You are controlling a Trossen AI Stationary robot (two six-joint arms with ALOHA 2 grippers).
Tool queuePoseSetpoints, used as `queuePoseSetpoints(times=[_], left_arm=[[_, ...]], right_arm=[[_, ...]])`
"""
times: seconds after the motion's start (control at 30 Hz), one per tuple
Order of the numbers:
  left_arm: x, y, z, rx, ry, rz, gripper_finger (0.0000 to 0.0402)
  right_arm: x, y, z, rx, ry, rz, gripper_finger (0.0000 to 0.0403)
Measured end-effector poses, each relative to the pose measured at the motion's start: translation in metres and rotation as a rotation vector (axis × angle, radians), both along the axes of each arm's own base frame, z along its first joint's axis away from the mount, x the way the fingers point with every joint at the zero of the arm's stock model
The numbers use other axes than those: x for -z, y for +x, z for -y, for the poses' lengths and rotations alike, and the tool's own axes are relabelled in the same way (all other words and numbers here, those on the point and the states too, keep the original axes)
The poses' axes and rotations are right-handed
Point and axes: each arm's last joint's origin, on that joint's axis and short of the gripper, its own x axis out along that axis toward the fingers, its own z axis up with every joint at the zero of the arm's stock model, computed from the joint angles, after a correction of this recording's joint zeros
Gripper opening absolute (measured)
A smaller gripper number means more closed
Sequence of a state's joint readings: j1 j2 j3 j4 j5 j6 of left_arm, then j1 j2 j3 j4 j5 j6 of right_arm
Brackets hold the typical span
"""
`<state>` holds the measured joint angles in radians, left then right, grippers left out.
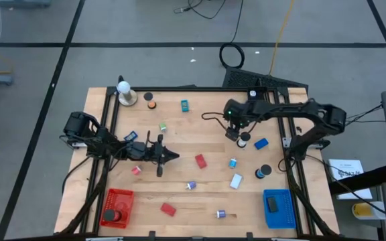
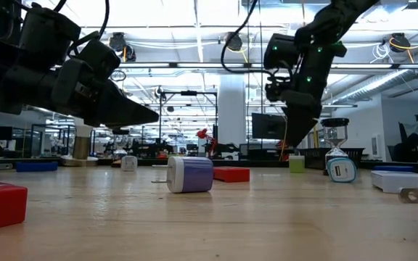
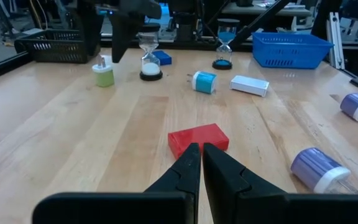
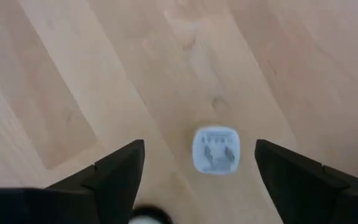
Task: Pick & Place Office items
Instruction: Put the green charger adapter into the black bin
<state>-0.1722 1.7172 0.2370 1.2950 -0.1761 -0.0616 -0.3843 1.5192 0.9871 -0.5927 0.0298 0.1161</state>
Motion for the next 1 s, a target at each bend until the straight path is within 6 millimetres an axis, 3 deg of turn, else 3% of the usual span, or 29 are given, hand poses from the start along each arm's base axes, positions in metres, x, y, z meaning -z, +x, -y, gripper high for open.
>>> queuePoseSetpoints(times=[0.6, 1.0], left_arm=[[0.001, 0.000, 0.000, 0.001, 0.003, -0.012, 0.0026], [0.001, 0.000, 0.000, 0.001, 0.003, -0.012, 0.0026]], right_arm=[[0.025, 0.003, 0.014, 0.021, -0.014, -0.101, 0.0234], [0.027, 0.003, 0.015, 0.030, 0.014, -0.097, 0.0120]])
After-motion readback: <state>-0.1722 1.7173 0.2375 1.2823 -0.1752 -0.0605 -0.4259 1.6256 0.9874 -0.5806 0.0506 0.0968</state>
